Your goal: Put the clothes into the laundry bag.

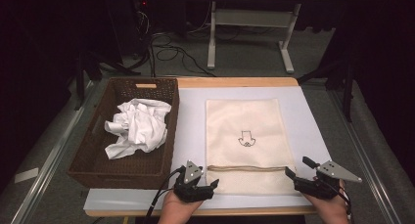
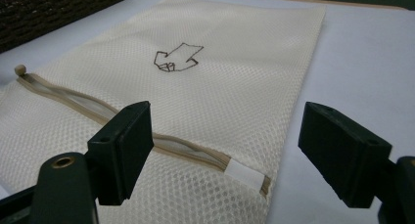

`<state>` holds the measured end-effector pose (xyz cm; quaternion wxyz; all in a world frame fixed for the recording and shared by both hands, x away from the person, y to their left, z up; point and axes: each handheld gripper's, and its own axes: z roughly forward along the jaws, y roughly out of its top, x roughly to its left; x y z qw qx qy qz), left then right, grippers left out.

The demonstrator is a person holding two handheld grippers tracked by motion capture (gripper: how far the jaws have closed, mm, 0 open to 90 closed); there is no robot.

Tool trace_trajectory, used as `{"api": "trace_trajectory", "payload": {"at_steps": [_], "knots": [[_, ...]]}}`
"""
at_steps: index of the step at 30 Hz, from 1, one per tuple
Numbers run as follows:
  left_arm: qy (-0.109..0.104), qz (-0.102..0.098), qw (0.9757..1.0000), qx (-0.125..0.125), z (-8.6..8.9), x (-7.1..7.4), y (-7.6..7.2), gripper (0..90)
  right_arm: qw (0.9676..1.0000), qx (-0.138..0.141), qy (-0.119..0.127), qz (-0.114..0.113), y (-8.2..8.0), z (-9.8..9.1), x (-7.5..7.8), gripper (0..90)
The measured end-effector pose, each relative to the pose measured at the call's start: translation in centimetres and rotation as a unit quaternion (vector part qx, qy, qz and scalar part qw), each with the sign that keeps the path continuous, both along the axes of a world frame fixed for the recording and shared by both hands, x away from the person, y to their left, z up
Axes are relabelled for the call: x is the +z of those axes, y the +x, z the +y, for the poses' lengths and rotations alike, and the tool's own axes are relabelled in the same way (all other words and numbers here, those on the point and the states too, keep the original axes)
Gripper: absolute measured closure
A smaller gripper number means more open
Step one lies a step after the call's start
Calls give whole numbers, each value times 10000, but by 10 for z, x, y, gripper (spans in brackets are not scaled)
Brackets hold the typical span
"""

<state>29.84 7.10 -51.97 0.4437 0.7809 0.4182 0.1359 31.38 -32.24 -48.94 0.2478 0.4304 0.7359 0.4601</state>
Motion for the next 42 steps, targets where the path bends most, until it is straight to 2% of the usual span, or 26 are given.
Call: {"api": "trace_trajectory", "payload": {"at_steps": [4, 7, 8, 12, 15, 18, 19, 22, 23, 24, 25, 26, 28, 29, 32, 35, 37, 38, 39, 40, 41, 42], "knots": [[188, 192, 9996, -19, -4, -7, 3, 423, 9998, -30, -70, 160, 3, -2, -4, 234], [202, 129, 9997, -32, -4, -6, 2, 464, 9997, -58, -101, 220, 4, -3, -6, 247], [282, 165, 9995, -36, -4, -7, 2, 527, 9995, -91, -104, 275, 6, -4, -7, 253], [341, 149, 9993, 52, -3, -7, 1, 658, 9994, -109, -81, 308, 6, -6, -8, 255], [310, 183, 9993, 64, -1, -7, 2, 823, 9995, -120, -84, 293, 5, -6, -7, 259], [310, 220, 9993, 33, 3, -6, 3, 864, 9995, -110, -78, 294, 5, -5, -7, 260], [294, 239, 9993, 48, 5, -6, 4, 864, 9995, -110, -78, 294, 5, -5, -7, 260], [415, 247, 9979, 439, 16, -5, 8, 865, 9995, -90, -67, 285, 5, -5, -7, 262], [415, 247, 9979, 439, 16, -5, 8, 864, 9995, -90, -67, 285, 5, -5, -7, 262], [415, 275, 9969, 610, 22, -4, 9, 864, 9996, -108, -41, 274, 5, -7, -6, 263], [415, 275, 9969, 610, 22, -4, 9, 861, 9996, -120, -41, 268, 5, -8, -6, 264], [290, 342, 9966, 691, 25, -4, 11, 857, 9996, -115, -35, 274, 6, -8, -7, 264], [238, 308, 9971, 657, 26, -3, 10, 835, 9995, -130, -22, 290, 7, -9, -7, 269], [238, 308, 9971, 657, 26, -3, 10, 805, 9994, -130, -13, 307, 7, -9, -7, 271], [29, 277, 9985, 469, 24, -1, 7, 611, 9993, -119, 4, 353, 12, -6, -8, 299], [-69, 190, 9990, 400, 22, 1, 5, 495, 9989, -131, -15, 456, 21, -3, -9, 311], [-54, 112, 9996, 246, 20, 3, 4, 465, 9972, -105, -240, 695, 46, 7, -8, 350], [-54, 112, 9996, 246, 20, 3, 4, 455, 9972, -105, -240, 695, 46, 7, -8, 350], [-106, 127, 9996, 208, 21, 4, 4, 440, 9959, -147, -357, 818, 66, 11, -9, 353], [-106, 127, 9996, 208, 21, 4, 4, 439, 9959, -147, -357, 818, 66, 11, -9, 353], [-143, 116, 9996, 207, 21, 5, 4, 439, 9948, -217, -352, 930, 75, 12, -10, 346], [-157, 94, 9997, 182, 23, 7, 3, 434, 9929, -324, -357, 1085, 96, 14, -14, 371]]}}
